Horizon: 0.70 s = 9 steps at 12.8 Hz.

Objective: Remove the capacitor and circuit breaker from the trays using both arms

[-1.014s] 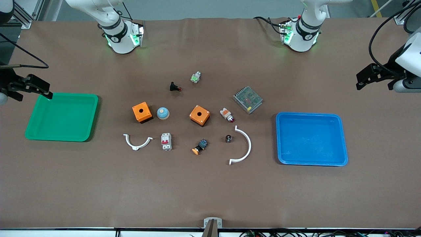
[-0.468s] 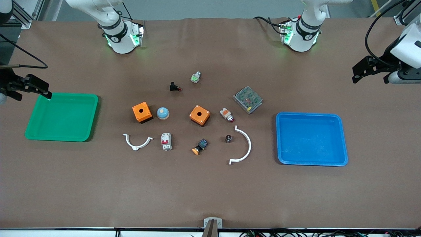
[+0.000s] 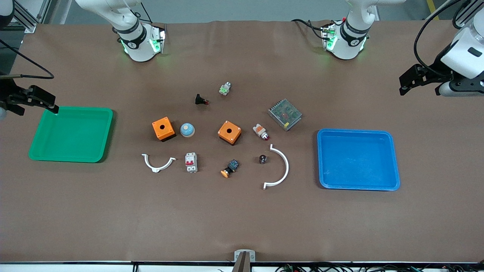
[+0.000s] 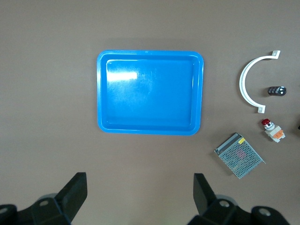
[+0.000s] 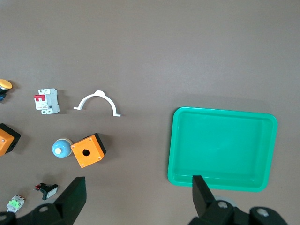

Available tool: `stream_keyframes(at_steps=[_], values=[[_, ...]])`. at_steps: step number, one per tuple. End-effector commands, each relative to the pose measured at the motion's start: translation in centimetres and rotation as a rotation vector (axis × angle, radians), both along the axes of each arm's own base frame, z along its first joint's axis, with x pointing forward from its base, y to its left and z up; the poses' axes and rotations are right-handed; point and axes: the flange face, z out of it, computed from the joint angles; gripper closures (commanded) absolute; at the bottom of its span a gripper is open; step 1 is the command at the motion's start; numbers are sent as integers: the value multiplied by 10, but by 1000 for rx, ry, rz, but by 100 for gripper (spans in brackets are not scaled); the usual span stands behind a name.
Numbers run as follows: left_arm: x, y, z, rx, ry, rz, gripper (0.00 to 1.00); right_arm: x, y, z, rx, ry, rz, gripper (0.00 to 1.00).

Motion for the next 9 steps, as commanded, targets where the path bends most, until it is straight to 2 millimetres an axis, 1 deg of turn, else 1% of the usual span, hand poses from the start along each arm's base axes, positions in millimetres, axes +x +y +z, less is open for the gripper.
stream_keyframes(at_steps=[1, 7, 8, 9], values=[[-6, -1, 6, -14, -3, -1, 0, -6, -1, 0, -4, 5, -17, 0], [-5, 2, 9, -50, -7, -11, 0, -7, -1, 0, 3, 2, -22, 0], [-5, 2, 9, -49, -7, -11, 0, -8, -14, 2, 17, 1, -46, 0], [-5, 2, 9, -48, -7, -11, 0, -8, -13, 3, 38, -3, -38, 0]])
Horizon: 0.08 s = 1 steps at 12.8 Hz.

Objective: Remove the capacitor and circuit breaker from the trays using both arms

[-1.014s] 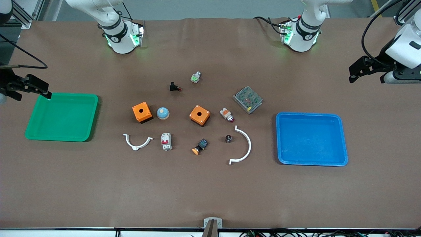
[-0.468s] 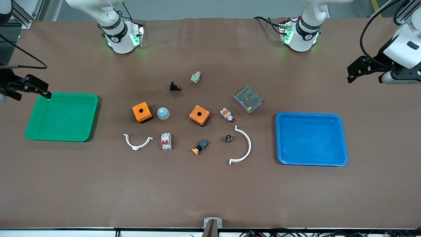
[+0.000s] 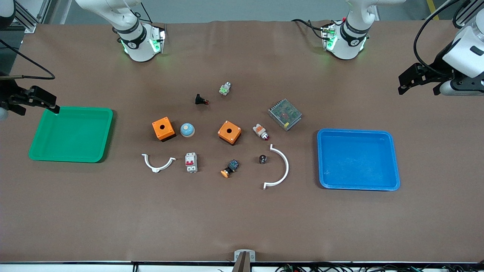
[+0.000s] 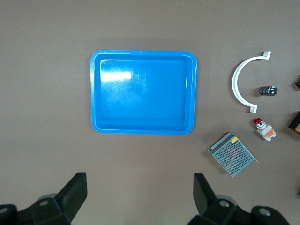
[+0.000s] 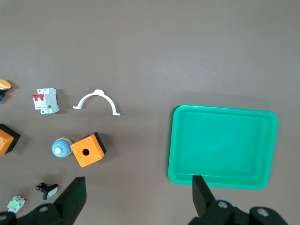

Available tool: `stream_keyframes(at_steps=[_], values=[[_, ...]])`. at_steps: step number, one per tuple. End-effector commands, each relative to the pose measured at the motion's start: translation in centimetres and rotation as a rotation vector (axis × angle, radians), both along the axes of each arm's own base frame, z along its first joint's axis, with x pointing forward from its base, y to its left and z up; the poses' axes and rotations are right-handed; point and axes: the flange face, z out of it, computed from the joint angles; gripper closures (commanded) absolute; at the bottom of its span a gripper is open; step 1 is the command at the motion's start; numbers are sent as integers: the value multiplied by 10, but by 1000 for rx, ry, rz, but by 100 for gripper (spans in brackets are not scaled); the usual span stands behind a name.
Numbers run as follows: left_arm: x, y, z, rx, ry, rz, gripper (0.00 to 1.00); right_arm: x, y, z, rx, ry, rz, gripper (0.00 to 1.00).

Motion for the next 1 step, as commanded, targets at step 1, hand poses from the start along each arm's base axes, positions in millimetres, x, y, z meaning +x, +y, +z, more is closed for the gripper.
stream_keyframes(at_steps=[1], values=[[-5, 1, 7, -17, -6, -10, 0, -6, 3, 6, 34, -15, -8, 0]])
